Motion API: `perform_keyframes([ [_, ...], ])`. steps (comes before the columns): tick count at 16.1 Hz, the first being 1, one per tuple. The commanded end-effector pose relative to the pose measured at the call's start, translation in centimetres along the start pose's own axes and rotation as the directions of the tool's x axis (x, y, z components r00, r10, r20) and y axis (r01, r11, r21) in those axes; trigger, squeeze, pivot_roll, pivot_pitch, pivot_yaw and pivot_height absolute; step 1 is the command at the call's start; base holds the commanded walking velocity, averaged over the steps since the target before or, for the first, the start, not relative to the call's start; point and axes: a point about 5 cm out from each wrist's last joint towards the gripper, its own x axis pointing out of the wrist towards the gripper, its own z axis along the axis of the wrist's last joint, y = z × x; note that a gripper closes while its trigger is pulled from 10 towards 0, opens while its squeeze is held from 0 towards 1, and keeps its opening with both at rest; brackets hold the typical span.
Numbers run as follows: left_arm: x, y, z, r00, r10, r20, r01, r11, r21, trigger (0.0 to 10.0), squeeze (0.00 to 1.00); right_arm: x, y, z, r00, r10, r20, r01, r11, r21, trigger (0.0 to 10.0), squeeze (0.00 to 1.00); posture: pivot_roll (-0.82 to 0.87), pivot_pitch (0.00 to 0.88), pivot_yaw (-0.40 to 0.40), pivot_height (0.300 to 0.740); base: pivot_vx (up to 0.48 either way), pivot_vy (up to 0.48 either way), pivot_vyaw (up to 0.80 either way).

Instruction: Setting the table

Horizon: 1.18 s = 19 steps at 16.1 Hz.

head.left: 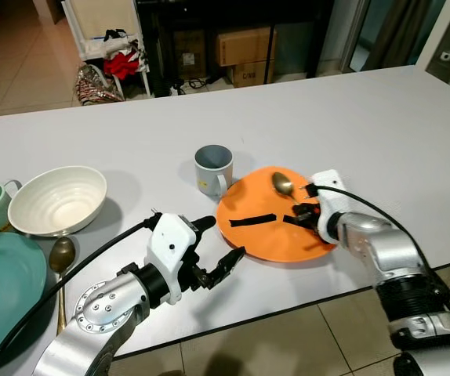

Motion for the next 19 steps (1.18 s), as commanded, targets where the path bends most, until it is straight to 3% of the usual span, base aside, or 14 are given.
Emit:
perform_keyframes([
  [1, -0.1, -0.2, 0.4, 1.0, -0.011, 0.001, 0.011, 1.0, 0.013, 10.0, 0.0, 0.3, 0.2, 0.4, 1.0, 0.019, 0.007, -0.019, 1.0, -0.004, 10.0, 0.28, 0.02, 0.0, 0.026, 0.74, 0.0, 0.0, 0.0],
  [2, -0.1, -0.2, 0.4, 1.0, -0.012, 0.0, 0.012, 1.0, 0.013, 10.0, 0.0, 0.4, 0.2, 0.4, 1.0, 0.022, 0.008, -0.022, 1.0, -0.003, 10.0, 0.28, 0.02, 0.0, 0.025, 0.74, 0.0, 0.0, 0.0],
  [3, -0.1, -0.2, 0.4, 1.0, -0.013, 0.0, 0.013, 1.0, 0.012, 10.0, 0.0, 0.4, 0.1, 0.5, 1.0, 0.016, 0.014, -0.016, 1.0, 0.001, 10.0, 1.0, 0.02, 0.0, 0.026, 0.74, 0.0, 0.0, 0.0],
  [6, -0.1, -0.2, 0.5, 1.0, -0.007, 0.007, 0.007, 1.0, 0.009, 10.0, 0.0, -0.7, 0.1, 1.6, 0.997, 0.013, 0.08, -0.015, 1.0, 0.026, 10.0, 1.0, 0.02, 0.0, 0.023, 0.74, 0.0, 0.0, 0.0],
  [9, -0.5, -0.1, 0.7, 0.999, 0.035, 0.022, -0.035, 0.999, -0.013, 10.0, 0.0, -3.4, 0.6, 2.3, 0.99, -0.018, 0.139, 0.011, 0.999, 0.048, 10.0, 1.0, 0.02, 0.0, 0.023, 0.74, 0.0, 0.0, 0.0],
  [10, -1.3, 0.0, 1.0, 0.995, 0.095, 0.034, -0.094, 0.995, -0.021, 10.0, 0.0, -6.7, 1.1, 2.9, 0.971, -0.07, 0.227, 0.063, 0.997, 0.038, 10.0, 1.0, 0.02, 0.0, 0.035, 0.74, 0.0, 0.0, 0.0],
  [11, -1.7, 0.3, 1.2, 0.987, 0.155, 0.045, -0.154, 0.988, -0.018, 10.0, 0.0, -8.8, 1.7, 3.5, 0.939, -0.099, 0.328, 0.09, 0.995, 0.042, 10.0, 1.0, 0.01, 0.0, 0.041, 0.74, 0.0, 0.0, 0.0],
  [12, -1.9, 0.5, 1.4, 0.979, 0.196, 0.057, -0.195, 0.981, -0.019, 10.0, 0.0, -9.6, 2.2, 3.7, 0.923, -0.093, 0.373, 0.085, 0.996, 0.038, 10.0, 1.0, 0.01, 0.0, 0.043, 0.74, 0.0, 0.0, 0.0],
  [14, -2.4, 1.3, 2.2, 0.933, 0.344, 0.104, -0.343, 0.939, -0.03, 10.0, 0.0, -12.0, 4.6, 3.9, 0.857, -0.048, 0.513, 0.037, 0.999, 0.031, 10.0, 1.0, 0.01, 0.0, 0.048, 0.74, 0.0, 0.0, 0.4],
  [16, -1.9, 1.4, 3.0, 0.887, 0.44, 0.142, -0.435, 0.898, -0.066, 10.0, 0.0, -12.7, 6.3, 3.5, 0.834, -0.014, 0.552, 0.005, 1.0, 0.019, 10.0, 1.0, 0.0, 0.0, 0.04, 0.74, 0.0, 0.0, 0.8],
  [19, -2.1, 2.3, 3.5, 0.82, 0.549, 0.161, -0.551, 0.834, -0.035, 10.0, 0.0, -13.0, 6.9, 3.6, 0.814, 0.013, 0.58, -0.009, 1.0, -0.01, 10.0, 1.0, 0.01, 0.0, 0.03, 0.74, 0.0, 0.0, 0.8],
])
